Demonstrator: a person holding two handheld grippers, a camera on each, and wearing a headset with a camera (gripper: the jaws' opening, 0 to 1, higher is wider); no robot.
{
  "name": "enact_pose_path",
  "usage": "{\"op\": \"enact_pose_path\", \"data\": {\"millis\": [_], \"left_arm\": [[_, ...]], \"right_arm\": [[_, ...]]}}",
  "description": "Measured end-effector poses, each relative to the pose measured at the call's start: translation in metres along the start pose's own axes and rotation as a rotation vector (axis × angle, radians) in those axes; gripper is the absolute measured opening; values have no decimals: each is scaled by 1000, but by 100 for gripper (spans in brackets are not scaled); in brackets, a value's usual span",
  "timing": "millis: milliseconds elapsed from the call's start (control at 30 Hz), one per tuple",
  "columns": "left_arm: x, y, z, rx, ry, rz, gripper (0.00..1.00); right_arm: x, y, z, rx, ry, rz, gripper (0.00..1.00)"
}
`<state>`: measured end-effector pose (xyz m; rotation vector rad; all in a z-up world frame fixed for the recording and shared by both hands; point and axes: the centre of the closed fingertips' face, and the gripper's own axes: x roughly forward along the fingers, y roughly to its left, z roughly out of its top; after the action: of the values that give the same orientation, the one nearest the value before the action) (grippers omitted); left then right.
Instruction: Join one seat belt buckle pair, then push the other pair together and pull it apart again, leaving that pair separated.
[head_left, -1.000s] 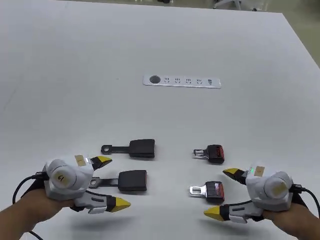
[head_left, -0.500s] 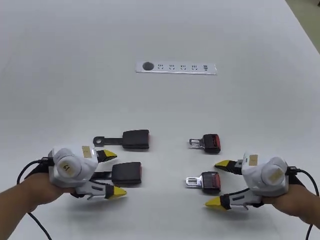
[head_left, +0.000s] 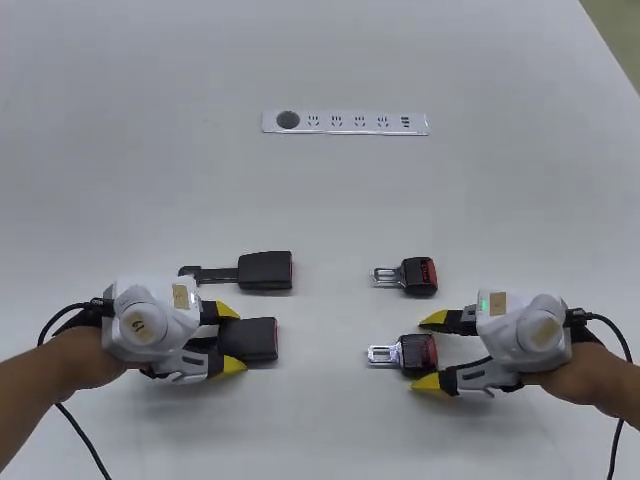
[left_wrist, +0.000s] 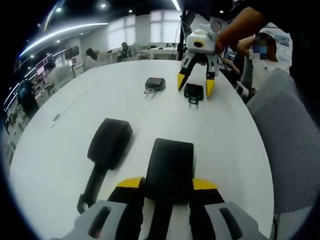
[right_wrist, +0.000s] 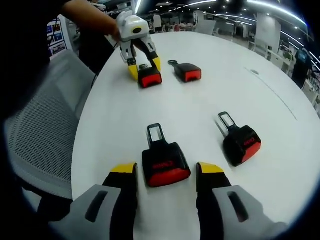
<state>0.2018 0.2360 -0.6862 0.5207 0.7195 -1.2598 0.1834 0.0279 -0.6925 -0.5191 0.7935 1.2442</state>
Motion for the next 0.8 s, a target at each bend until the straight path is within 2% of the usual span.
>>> {"op": "enact_pose_path", "data": {"millis": [33,100,267,500,800], "left_arm": [[0,0,-1,3,2,-3,36],[0,0,-3,17,8,-14,35],[0,2,-4,37,29,-37,35],[1,4,-6,38,47,-43,35],[1,6,-8,38,77,-48,34]], "right_arm": [[-1,0,-1,-6,4,6,38],[-2,1,1,-2,6,12,35],[-3,1,2,-12,16,24,35],[-4,-4,0,26,15,28,34],[5,-4,8,25,8,24,34]]}}
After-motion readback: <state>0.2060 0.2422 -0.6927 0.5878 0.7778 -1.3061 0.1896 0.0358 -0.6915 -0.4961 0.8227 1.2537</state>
